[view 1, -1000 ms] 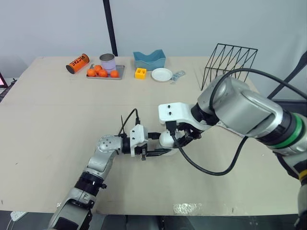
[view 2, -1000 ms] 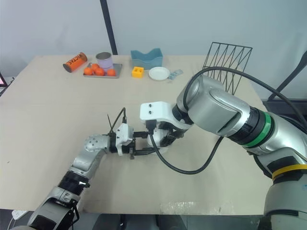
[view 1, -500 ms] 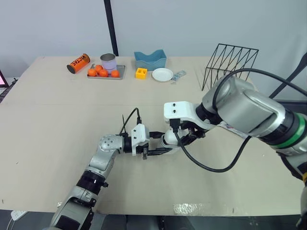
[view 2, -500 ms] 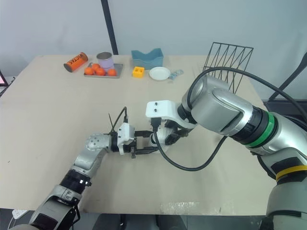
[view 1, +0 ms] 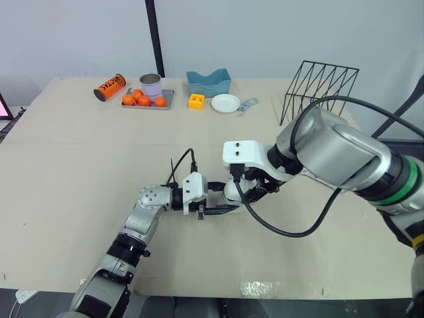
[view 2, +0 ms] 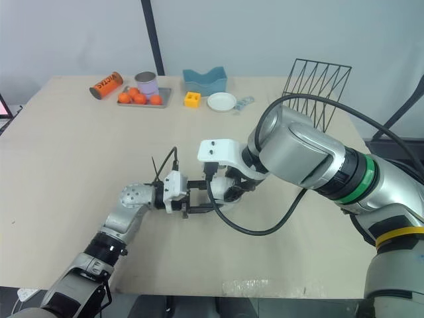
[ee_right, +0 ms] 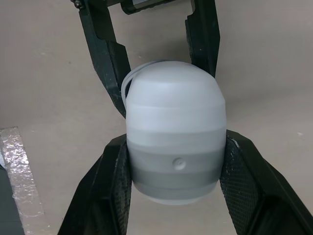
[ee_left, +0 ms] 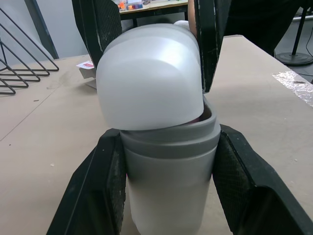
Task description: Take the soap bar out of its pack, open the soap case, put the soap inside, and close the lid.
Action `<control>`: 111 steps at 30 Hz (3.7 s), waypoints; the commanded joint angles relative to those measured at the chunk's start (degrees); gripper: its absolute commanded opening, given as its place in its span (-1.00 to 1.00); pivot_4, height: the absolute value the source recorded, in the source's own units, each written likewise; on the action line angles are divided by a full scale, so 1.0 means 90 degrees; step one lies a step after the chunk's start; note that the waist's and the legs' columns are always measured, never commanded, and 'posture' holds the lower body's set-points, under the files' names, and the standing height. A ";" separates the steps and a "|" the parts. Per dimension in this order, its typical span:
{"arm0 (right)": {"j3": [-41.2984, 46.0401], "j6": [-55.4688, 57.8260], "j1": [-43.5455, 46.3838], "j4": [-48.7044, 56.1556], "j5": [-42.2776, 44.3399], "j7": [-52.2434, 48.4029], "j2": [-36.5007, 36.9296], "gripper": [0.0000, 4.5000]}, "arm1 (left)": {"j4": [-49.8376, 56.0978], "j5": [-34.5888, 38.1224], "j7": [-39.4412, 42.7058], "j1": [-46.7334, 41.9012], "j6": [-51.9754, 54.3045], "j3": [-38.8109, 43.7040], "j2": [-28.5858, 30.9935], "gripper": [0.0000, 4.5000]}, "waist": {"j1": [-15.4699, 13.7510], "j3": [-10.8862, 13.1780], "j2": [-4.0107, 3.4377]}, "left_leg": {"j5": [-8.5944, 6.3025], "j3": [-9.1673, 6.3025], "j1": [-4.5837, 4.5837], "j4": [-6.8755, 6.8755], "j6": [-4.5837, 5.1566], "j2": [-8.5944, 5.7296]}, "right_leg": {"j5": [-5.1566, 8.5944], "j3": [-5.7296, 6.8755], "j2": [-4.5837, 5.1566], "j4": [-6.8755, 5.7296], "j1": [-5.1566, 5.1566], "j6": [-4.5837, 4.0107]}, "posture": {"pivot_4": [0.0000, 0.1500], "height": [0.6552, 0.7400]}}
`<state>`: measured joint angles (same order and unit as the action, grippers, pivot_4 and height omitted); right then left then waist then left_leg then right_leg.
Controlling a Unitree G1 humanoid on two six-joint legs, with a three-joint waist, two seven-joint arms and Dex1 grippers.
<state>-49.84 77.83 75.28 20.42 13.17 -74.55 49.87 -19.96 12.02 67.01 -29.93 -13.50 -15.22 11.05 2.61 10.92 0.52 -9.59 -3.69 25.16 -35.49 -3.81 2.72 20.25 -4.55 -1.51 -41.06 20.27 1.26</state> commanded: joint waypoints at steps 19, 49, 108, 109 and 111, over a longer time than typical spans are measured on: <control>0.0302 -0.0657 -0.0215 0.0414 0.0296 -0.0063 0.0009 -0.13 | -0.0232 0.0111 -0.0306 -0.0317 0.0008 0.0294 -0.0138 -0.15 | 0.0000 0.0000 0.0000 | 0.0001 -0.0009 0.0004 0.0001 -0.0001 -0.0004 | 0.0001 0.0006 0.0003 0.0002 -0.0001 0.0003 | 1.00 1.00; 0.0171 -0.1340 -0.0344 0.0096 -0.0180 -0.0474 0.0434 -0.13 | -0.0226 0.0100 -0.0331 -0.0294 0.0033 0.0291 -0.0140 -0.15 | -0.0002 0.0001 0.0000 | 0.0001 -0.0012 0.0005 0.0002 -0.0002 -0.0006 | 0.0002 0.0010 0.0005 0.0003 -0.0001 0.0003 | 1.00 1.00; 0.0690 -0.1473 -0.0127 -0.0043 -0.0580 -0.0818 0.0435 0.97 | -0.0379 -0.0017 -0.0378 -0.0234 -0.0077 0.0227 -0.0058 -0.15 | -0.0001 0.0001 0.0000 | 0.0006 -0.0016 0.0005 0.0008 -0.0009 -0.0006 | 0.0001 0.0013 0.0004 0.0004 0.0001 0.0002 | 1.00 1.00; 0.0737 -0.1515 -0.0146 0.0083 -0.0547 -0.0888 0.0529 0.97 | -0.0394 -0.0019 -0.0373 -0.0239 -0.0081 0.0228 -0.0055 -0.15 | -0.0001 0.0001 0.0000 | 0.0006 -0.0016 0.0006 0.0008 -0.0010 -0.0006 | 0.0001 0.0014 0.0004 0.0004 0.0001 0.0002 | 1.00 1.00; 0.0793 -0.1484 -0.0162 0.0256 -0.0492 -0.0941 0.0631 0.97 | -0.0419 -0.0019 -0.0360 -0.0247 -0.0092 0.0232 -0.0046 -0.15 | -0.0001 0.0001 0.0000 | 0.0006 -0.0016 0.0006 0.0009 -0.0010 -0.0006 | 0.0001 0.0014 0.0005 0.0004 0.0001 0.0003 | 1.00 1.00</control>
<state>-45.66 64.51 72.65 20.69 8.09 -82.29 54.57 -23.62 11.85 63.99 -31.67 -13.78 -13.96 10.00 2.60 10.93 0.52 -9.54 -3.83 25.21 -35.41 -3.89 2.66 20.26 -4.42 -1.47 -41.01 20.28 1.28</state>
